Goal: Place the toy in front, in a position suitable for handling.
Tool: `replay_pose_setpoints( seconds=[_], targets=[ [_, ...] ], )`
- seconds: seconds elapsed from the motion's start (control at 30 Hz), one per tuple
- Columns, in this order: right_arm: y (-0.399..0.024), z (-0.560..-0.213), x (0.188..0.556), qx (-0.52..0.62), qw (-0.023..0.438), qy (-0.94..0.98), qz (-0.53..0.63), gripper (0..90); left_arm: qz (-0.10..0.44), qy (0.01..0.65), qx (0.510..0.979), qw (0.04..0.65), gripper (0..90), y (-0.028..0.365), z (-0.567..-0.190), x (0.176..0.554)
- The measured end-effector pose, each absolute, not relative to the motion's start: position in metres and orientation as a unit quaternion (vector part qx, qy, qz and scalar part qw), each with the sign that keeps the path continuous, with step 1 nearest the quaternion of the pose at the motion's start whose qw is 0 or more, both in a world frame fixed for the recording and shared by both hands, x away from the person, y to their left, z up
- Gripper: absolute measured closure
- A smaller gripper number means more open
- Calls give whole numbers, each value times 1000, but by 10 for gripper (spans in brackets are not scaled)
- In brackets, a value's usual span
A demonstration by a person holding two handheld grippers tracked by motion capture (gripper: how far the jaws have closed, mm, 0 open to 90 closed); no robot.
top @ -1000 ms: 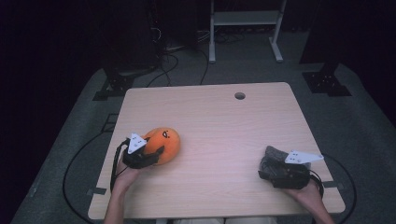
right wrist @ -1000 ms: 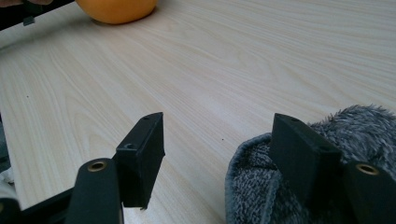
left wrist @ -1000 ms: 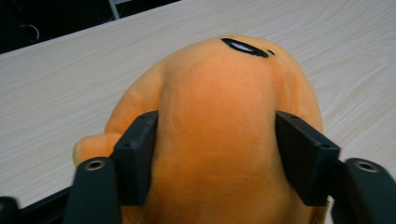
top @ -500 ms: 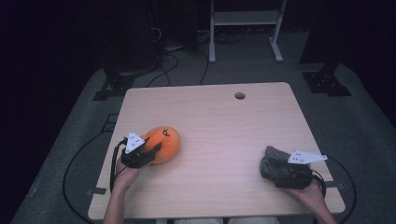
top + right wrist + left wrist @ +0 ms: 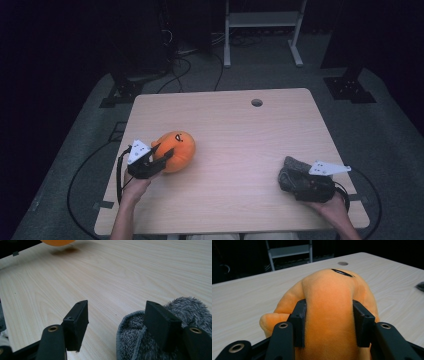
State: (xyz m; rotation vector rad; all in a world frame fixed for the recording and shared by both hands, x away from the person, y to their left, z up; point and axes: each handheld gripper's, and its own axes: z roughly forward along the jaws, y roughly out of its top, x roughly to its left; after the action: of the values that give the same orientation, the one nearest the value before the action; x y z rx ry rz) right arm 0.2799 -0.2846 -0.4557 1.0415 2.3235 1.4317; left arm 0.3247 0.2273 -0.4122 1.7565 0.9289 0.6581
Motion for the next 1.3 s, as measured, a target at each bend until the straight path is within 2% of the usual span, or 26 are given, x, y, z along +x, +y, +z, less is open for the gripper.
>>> replay_pose_setpoints(
  seconds=[0.33, 0.7, 1.1, 1.3],
  targets=[
    [-287, -455, 279, 357, 118, 786, 490, 344, 256, 338, 741, 521, 535, 192, -402, 318],
    [-300, -452, 282, 379, 148, 772, 488, 341, 221, 276, 770, 531, 531, 142, -401, 307],
    [-311, -453, 294, 414, 169, 763, 466, 347, 195, 236, 800, 516, 529, 101, -410, 302],
    [-313, -458, 302, 436, 160, 767, 442, 377, 183, 217, 817, 503, 526, 80, -419, 301]
  ],
)
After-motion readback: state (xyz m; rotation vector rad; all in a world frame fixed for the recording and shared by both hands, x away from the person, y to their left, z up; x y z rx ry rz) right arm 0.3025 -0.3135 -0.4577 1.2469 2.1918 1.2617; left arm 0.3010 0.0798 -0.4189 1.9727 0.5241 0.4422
